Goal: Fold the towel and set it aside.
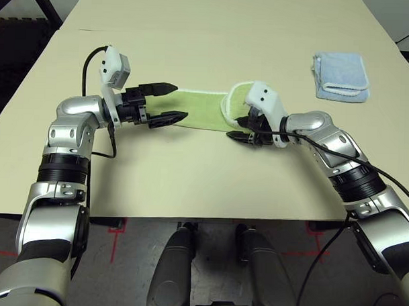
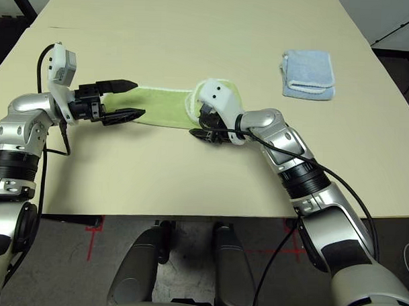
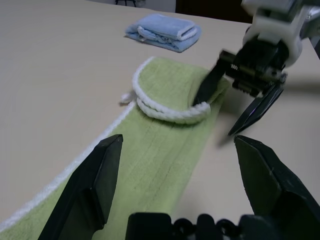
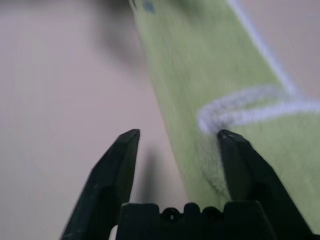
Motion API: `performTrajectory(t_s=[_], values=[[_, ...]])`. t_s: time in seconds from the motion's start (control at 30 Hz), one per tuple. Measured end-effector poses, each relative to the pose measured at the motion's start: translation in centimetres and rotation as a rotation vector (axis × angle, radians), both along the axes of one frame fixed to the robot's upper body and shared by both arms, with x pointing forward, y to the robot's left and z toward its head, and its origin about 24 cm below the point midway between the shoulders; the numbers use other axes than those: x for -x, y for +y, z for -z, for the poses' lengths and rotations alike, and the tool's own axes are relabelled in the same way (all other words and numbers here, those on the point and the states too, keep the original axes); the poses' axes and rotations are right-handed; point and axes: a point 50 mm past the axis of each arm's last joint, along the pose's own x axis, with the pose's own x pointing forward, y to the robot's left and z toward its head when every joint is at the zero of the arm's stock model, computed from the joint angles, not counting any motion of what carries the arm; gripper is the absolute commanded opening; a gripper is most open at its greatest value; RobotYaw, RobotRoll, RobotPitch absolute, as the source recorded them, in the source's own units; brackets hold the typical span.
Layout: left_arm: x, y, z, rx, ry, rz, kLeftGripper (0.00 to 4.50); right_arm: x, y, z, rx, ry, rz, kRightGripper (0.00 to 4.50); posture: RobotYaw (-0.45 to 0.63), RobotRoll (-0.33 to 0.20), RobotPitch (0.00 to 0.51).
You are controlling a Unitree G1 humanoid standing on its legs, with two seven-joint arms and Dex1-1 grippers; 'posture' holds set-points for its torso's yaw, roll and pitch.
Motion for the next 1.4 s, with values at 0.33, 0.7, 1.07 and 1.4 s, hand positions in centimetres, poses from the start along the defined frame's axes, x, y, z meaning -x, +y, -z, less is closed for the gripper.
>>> performTrajectory(t_s=[0.33,0.7,1.07,1.4], values=[[0.0,0.0,0.1,-0.005,0.011,0.013,4.50,2.2,-8.1,-0.5,-0.047,-0.049,-0.009,4.47,0.03,0.000,0.188],[-0.5,-0.7,0.0,0.002,0.022,0.032,4.50,0.5,-13.0,0.4,-0.121,-0.256,0.265,4.47,0.03,0.000,0.200],[-0.5,-1.3,0.3,0.033,0.035,-0.001,4.50,-2.0,-9.8,1.3,-0.299,-0.174,0.204,1.21,0.10,0.000,0.203],[0.0,-1.2,1.1,0.056,0.055,-0.023,4.50,-4.6,-5.8,2.0,-0.321,-0.076,0.102,0.02,0.13,0.000,0.208]])
